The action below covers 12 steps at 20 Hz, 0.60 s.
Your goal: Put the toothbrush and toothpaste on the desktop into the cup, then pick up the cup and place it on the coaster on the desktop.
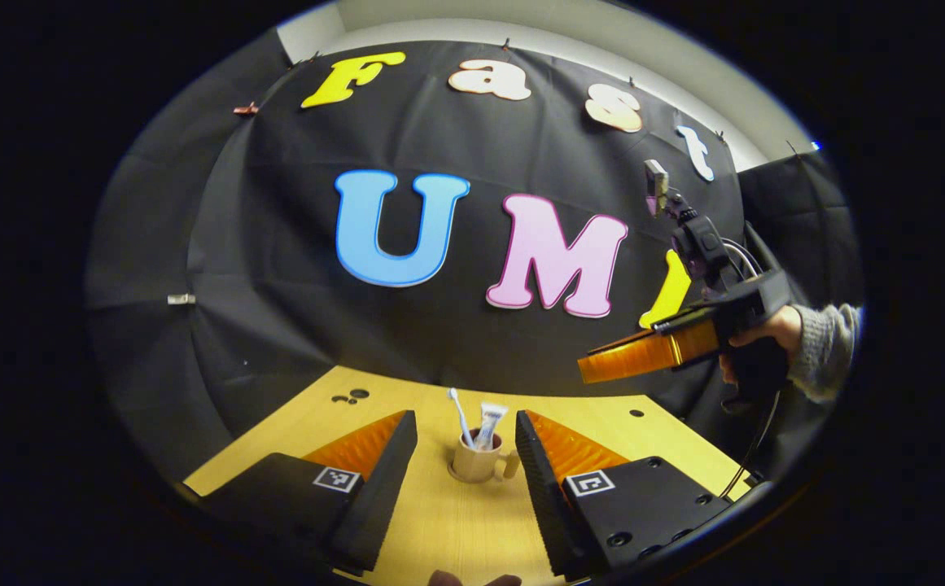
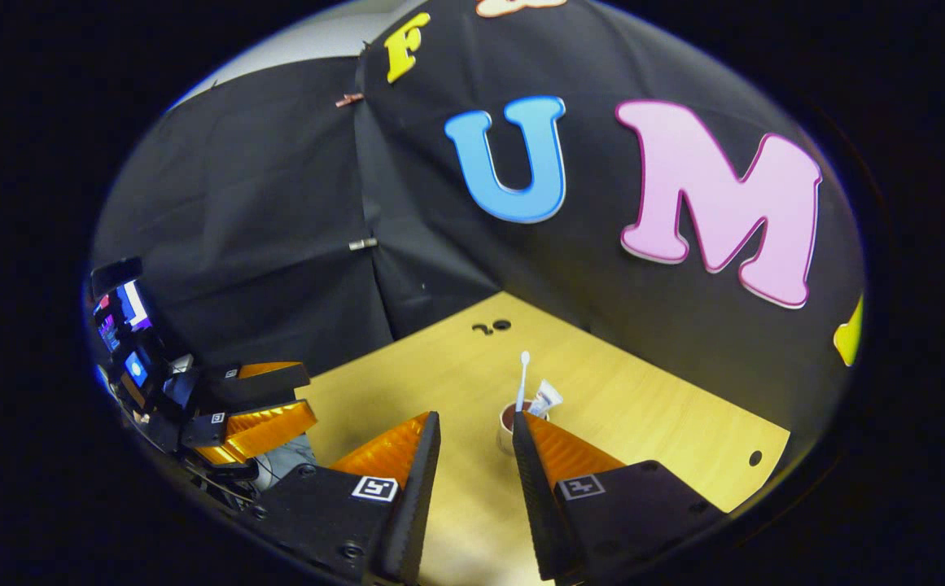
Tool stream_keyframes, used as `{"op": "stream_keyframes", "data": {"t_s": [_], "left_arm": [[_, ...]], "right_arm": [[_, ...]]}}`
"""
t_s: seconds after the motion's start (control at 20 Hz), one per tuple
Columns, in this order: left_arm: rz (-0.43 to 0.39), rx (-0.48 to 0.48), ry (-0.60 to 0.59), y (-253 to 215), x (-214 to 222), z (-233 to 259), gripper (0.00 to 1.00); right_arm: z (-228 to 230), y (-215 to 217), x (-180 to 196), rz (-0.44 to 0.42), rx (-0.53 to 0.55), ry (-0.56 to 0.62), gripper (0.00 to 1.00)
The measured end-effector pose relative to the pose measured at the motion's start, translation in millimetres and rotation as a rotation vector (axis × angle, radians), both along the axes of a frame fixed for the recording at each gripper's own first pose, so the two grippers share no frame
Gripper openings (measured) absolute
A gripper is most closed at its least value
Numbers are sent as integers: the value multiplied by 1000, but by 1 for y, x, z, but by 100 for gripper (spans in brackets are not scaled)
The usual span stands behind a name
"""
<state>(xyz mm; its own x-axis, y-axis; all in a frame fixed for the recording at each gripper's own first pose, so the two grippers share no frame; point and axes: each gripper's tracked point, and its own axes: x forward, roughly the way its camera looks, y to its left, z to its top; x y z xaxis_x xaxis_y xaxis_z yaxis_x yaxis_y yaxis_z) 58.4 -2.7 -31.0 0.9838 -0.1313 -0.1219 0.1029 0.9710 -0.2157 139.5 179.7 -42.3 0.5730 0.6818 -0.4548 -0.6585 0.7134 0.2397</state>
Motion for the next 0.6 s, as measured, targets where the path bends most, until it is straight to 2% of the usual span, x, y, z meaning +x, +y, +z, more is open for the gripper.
{"op": "stream_keyframes", "data": {"t_s": [0.3, 0.45, 0.6], "left_arm": [[-65, 35, -69, -21, -1, 57, 77], [-87, 49, -106, -31, -5, 77, 77], [-111, 56, -141, -41, -9, 90, 77]], "right_arm": [[71, -20, -20, -112, 174, -158, 55], [88, -39, -28, -159, 201, -240, 56], [106, -48, -43, -172, 224, -312, 56]]}}
